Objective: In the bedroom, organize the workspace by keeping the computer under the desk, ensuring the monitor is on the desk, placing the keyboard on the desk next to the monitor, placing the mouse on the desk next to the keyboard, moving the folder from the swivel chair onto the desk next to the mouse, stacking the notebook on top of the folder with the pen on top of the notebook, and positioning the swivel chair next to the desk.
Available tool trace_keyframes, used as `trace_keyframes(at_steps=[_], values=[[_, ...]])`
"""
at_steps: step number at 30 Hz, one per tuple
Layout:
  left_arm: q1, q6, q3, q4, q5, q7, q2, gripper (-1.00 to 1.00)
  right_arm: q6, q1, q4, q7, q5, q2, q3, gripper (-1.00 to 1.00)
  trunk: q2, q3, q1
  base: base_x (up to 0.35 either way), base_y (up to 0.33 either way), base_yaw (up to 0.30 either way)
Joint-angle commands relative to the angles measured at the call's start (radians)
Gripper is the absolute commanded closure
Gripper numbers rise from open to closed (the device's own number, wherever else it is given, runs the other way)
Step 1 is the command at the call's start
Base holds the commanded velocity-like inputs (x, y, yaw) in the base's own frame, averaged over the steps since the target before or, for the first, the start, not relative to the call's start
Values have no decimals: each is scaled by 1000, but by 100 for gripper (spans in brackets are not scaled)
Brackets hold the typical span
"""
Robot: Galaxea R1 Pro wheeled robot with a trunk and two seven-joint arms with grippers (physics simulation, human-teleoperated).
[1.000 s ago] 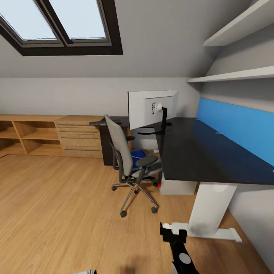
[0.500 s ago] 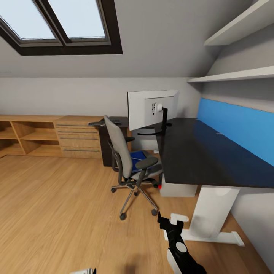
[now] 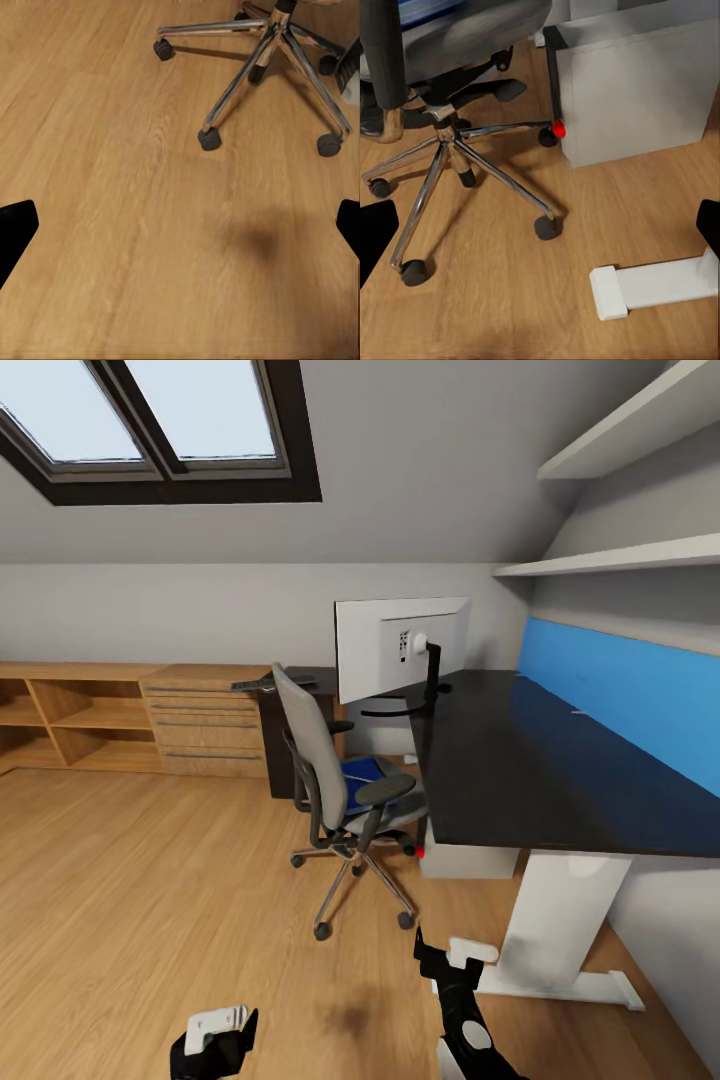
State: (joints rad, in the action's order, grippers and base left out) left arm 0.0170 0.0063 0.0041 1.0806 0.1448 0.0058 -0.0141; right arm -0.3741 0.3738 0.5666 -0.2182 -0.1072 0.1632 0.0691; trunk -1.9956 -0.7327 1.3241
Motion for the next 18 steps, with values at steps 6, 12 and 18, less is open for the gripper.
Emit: trace_keyframes(at_steps=[6, 12, 18], values=[[1, -14, 6, 28, 10, -4, 8, -100, -9, 11, -36, -5, 2, -1, 8, -100, 0, -1, 0, 0, 2, 0], [1, -64, 16, -43, 10, -9, 26, -100, -14, 14, -39, -4, 32, 1, 8, -100, 0, -1, 0, 0, 203, 0], [1, -69, 16, -54, 9, -10, 27, -100, -53, 14, -40, -3, 39, 1, 20, -100, 0, -1, 0, 63, 296, 0]])
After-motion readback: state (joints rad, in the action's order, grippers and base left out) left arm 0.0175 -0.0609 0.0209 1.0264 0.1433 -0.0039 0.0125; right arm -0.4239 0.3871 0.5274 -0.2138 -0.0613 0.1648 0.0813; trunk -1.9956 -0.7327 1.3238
